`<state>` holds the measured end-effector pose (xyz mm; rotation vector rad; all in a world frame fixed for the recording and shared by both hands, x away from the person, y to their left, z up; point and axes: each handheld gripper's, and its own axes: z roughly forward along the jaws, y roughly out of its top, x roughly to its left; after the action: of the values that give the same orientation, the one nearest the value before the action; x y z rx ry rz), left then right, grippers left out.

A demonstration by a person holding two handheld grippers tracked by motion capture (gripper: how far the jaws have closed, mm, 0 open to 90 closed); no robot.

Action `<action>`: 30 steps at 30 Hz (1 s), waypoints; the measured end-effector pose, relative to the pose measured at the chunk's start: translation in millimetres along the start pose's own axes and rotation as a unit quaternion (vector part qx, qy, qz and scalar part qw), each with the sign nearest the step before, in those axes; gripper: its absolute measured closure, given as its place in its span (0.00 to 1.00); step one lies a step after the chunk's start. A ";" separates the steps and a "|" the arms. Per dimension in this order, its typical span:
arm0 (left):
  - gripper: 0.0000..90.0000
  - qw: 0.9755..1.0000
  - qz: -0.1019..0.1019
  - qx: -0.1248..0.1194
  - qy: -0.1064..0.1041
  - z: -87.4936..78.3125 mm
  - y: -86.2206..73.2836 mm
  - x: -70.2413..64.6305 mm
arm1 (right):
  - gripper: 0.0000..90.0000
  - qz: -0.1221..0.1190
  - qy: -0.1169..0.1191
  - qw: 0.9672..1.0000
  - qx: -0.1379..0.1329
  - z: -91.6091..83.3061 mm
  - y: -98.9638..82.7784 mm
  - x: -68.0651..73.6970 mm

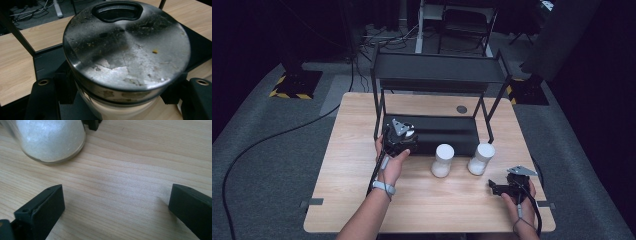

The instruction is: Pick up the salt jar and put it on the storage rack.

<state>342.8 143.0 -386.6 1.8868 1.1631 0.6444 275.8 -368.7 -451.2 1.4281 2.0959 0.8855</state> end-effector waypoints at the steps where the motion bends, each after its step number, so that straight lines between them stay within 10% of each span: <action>1: 0.33 1.000 -0.001 -0.001 -0.002 3.2 -0.9 1.6 | 0.00 0.000 0.000 1.000 0.000 0.0 0.0 0.0; 30: 0.33 0.999 0.001 0.046 -0.002 41.3 -2.0 11.9 | 0.00 -0.003 0.002 1.000 0.000 0.2 0.1 -0.1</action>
<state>378.3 138.9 -410.6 1.9645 1.2060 0.5964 276.0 -368.7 -451.3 1.4203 2.1013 0.8864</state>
